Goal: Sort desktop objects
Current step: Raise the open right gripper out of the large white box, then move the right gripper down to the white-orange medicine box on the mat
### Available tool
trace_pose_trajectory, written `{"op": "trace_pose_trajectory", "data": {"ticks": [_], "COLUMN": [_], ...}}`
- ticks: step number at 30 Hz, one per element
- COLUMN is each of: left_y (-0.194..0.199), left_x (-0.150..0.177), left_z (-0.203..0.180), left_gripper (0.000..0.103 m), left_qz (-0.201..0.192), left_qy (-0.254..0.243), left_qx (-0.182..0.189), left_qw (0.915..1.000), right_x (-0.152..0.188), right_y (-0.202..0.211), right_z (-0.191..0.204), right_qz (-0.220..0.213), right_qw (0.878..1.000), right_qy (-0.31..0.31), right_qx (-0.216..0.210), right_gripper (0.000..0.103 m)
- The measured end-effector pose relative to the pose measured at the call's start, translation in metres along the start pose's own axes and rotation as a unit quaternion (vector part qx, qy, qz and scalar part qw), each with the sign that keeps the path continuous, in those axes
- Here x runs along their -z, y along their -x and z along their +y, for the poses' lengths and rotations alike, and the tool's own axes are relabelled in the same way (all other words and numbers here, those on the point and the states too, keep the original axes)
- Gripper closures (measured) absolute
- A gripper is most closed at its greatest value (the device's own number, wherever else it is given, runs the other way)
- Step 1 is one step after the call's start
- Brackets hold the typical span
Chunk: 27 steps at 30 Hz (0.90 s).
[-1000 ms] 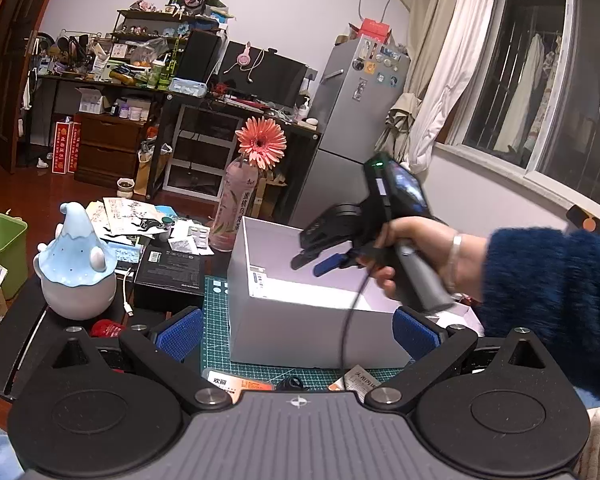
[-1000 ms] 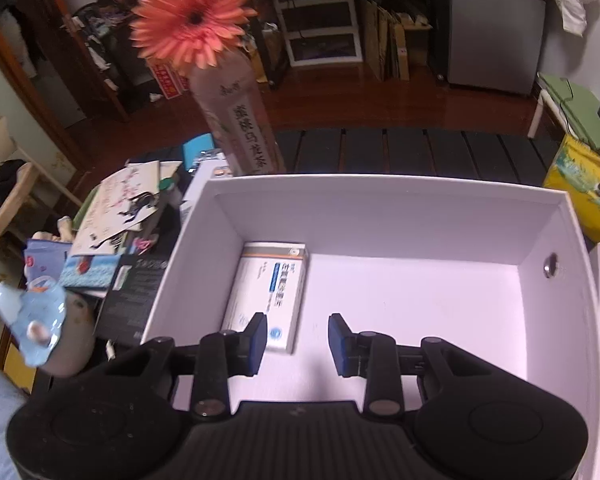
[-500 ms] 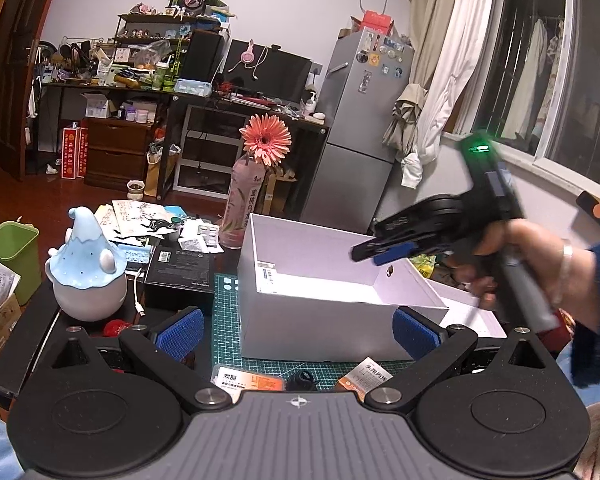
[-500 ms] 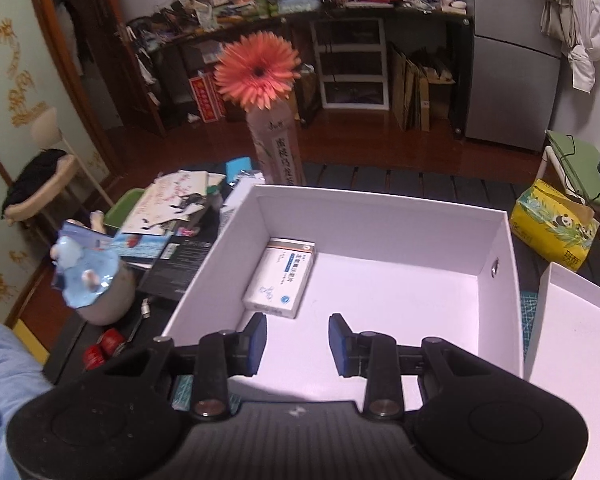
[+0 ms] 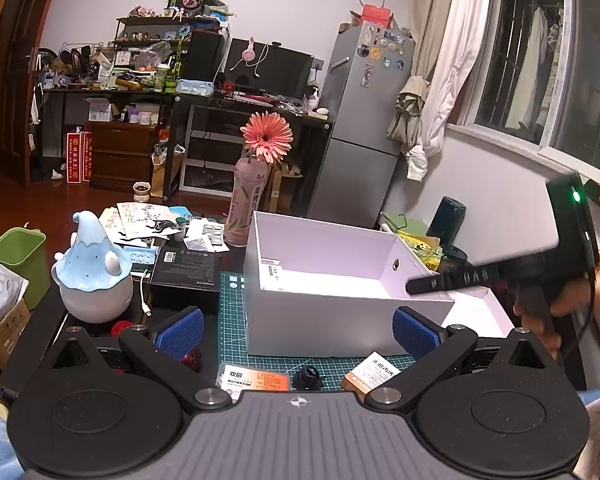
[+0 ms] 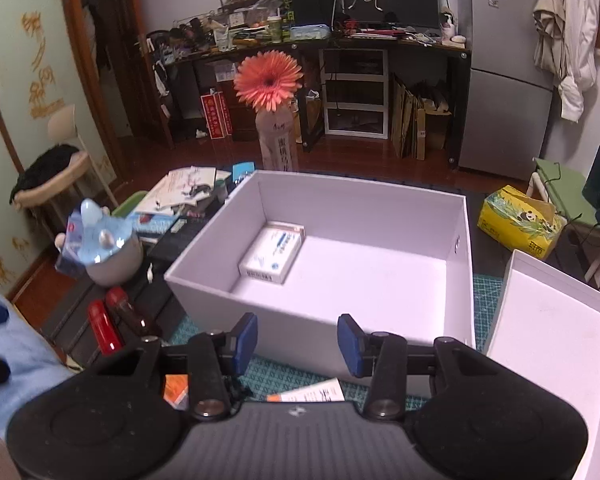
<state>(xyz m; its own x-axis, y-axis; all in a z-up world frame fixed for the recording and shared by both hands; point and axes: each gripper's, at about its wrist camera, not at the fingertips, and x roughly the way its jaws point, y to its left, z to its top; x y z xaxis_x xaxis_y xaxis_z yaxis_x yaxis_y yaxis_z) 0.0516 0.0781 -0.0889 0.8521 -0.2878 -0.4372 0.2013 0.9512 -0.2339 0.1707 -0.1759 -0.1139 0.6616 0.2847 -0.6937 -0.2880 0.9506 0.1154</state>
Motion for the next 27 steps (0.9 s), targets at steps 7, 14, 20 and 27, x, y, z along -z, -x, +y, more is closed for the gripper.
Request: {"op": "trace_pose_trajectory", "data": {"ticks": [7, 14, 20, 27], "left_y": [0.0, -0.002, -0.003, -0.007], "left_x": [0.0, -0.001, -0.001, -0.001], "left_z": [-0.001, -0.003, -0.003, -0.006], "left_gripper": [0.001, 0.001, 0.001, 0.001], "left_qz": [0.003, 0.009, 0.013, 0.021], "left_qy": [-0.001, -0.006, -0.006, -0.009], "left_qx": [-0.005, -0.008, -0.011, -0.017], "left_qw": [1.0, 0.9999, 0.9998, 0.9996], "right_x": [0.031, 0.047, 0.059, 0.068], "right_y": [-0.004, -0.006, -0.011, -0.013], "right_z": [0.012, 0.016, 0.016, 0.013], "right_qz": [0.006, -0.002, 0.005, 0.011], "right_qw": [1.0, 1.0, 0.999, 0.999], "right_qy": [0.027, 0.03, 0.033, 0.03], "right_qx": [0.004, 0.01, 0.006, 0.002], "right_gripper": [0.059, 0.05, 0.05, 0.045]}}
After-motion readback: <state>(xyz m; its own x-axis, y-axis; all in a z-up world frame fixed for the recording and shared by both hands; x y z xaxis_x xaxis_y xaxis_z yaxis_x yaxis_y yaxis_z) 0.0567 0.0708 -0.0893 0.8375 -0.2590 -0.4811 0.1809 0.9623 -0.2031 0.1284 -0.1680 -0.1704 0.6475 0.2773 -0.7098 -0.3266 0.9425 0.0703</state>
